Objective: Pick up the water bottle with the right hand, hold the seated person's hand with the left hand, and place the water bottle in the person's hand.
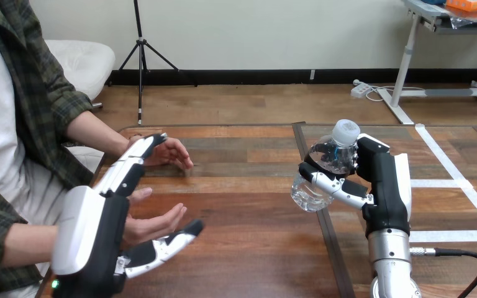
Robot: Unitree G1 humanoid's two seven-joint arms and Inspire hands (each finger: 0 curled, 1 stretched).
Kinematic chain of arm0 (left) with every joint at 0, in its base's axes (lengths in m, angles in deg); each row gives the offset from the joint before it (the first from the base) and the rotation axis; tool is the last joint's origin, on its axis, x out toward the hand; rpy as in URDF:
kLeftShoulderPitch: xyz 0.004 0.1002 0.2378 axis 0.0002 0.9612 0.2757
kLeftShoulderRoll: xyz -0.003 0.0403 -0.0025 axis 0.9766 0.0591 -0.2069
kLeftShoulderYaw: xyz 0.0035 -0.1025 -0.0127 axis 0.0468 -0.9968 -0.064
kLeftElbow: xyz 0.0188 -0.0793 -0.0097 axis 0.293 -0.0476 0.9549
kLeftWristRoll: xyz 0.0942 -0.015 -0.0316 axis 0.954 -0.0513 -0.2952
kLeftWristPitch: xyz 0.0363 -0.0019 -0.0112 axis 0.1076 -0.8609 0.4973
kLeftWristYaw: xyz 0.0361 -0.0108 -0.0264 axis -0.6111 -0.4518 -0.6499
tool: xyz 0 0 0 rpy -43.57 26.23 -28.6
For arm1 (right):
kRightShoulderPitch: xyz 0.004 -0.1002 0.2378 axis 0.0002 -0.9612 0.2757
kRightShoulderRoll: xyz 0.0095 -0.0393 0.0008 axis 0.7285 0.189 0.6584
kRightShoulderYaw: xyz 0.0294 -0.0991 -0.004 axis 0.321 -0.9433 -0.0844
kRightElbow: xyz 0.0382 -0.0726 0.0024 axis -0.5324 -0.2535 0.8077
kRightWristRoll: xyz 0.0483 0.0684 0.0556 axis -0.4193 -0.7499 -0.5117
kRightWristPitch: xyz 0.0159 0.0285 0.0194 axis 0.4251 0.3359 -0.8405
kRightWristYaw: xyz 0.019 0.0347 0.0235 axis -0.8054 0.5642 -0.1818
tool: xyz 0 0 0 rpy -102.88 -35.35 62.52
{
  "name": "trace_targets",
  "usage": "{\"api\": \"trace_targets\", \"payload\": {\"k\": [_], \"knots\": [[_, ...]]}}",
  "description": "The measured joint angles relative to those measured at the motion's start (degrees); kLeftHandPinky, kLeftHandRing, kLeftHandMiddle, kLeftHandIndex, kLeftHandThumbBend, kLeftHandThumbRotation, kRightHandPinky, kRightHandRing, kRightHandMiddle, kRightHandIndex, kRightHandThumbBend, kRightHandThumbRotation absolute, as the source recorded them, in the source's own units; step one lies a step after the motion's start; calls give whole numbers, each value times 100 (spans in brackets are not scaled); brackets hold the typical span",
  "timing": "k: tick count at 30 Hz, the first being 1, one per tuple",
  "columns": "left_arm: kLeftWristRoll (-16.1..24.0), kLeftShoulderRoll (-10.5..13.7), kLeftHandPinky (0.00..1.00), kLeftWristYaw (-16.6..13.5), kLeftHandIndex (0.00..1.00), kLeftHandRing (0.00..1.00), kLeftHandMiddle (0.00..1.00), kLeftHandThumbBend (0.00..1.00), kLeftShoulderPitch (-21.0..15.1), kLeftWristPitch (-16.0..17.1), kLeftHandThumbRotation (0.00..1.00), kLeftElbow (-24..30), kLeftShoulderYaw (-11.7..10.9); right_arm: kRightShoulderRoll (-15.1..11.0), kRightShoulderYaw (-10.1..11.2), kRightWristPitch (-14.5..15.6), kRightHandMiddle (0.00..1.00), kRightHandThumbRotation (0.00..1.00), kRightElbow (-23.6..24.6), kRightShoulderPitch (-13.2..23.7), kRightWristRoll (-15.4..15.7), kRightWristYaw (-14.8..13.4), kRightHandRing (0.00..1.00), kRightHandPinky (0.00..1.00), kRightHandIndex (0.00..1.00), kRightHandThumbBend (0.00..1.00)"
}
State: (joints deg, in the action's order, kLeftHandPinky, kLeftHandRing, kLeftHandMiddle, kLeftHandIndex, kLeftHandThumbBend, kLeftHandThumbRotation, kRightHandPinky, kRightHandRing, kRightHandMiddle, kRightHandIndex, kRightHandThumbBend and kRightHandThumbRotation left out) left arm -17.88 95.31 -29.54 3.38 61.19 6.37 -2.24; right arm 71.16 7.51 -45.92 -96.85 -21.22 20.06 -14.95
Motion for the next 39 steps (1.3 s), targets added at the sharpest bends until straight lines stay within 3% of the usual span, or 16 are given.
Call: {"api": "trace_targets", "payload": {"k": [8, 15, 29, 39], "knots": [[690, 126, 69, -189, 88, 84, 90, 89, 83, -874, 1, 284, -118, 9, -6, 4, 44, 0, 39, -28, 16, 1, 38, 33, 48, 74], [1152, 400, 72, -185, 86, 84, 89, 91, 172, -1462, 2, 456, -142, 21, -11, 15, 44, 0, 105, -61, 19, 8, 38, 33, 48, 74], [1783, 1074, 73, 67, 80, 80, 82, 100, 198, -2510, 4, 542, -129, 35, -10, 23, 45, 0, 250, -109, -46, 205, 38, 33, 48, 73], [2074, 1368, 73, 577, 79, 79, 82, 100, 168, -3235, 4, 544, 18, 71, -7, 23, 44, 0, 251, -133, -110, 345, 38, 33, 47, 73]]}}
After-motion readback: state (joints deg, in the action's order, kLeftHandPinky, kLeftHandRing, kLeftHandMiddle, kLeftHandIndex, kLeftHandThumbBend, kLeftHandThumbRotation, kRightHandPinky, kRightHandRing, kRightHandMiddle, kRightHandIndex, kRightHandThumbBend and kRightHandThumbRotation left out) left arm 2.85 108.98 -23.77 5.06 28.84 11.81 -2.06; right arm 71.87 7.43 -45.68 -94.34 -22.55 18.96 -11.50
